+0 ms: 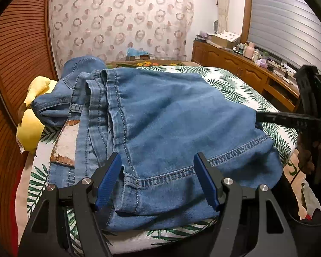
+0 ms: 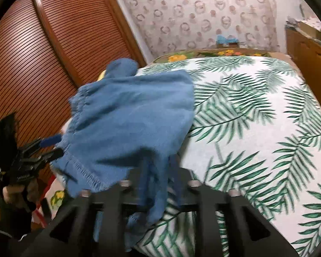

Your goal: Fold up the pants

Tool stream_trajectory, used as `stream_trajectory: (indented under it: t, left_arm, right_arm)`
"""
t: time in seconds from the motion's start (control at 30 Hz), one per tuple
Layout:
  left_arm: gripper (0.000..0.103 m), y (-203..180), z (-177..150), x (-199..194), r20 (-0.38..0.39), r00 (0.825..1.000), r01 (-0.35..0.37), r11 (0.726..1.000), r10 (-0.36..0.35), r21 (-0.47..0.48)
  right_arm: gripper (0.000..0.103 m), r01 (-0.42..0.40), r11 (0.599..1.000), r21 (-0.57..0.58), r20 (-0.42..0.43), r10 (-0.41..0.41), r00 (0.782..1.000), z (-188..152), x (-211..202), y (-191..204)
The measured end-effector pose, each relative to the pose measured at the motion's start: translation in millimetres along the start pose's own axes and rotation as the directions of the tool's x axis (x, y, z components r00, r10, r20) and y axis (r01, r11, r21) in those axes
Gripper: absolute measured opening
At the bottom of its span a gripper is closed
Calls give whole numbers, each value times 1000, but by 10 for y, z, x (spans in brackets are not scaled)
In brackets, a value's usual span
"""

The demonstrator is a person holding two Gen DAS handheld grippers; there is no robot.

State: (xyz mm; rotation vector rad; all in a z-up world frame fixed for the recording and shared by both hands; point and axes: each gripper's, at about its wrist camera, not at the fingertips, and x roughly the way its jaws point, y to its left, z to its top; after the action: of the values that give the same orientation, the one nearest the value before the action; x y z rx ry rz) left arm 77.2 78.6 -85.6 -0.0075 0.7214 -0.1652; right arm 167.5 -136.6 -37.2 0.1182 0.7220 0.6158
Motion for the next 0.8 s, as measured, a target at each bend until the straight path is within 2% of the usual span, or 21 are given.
stream_trajectory:
  t: [0.2,0.4,0.53,0.6,0.67,0.8]
  left_arm:
    - [71,6,-24,43,-12,1000,-5,1000,5,-3]
    - [71,52,-55,96,-23,1000,-14,1000,14,-12]
    - [71,89,-87,112,-29,1000,-13,1000,13,-21]
    - [71,86,-80,94,-23,1000,-8,1000,8,-26]
    - [71,76,-53,49,-5,1000,7,1000,-7,-29]
    - [71,-31,-11,16,5,999,46,999,-46,-17]
  right_arm:
    - [51,4,1000,7,-39,-4,999,123,207,22]
    - [52,13,1000,-2,-131,-13,991,182,563,108]
    - [50,-10,1000,-4,-141,9,990,211,609,154]
    - [12,-78,997,14,-165,80,983,225,638,150]
    - [7,-74,997,-33,-144,69,987,241,571,206]
    - [6,-103,992,-66,-84,97,992,342,379,315]
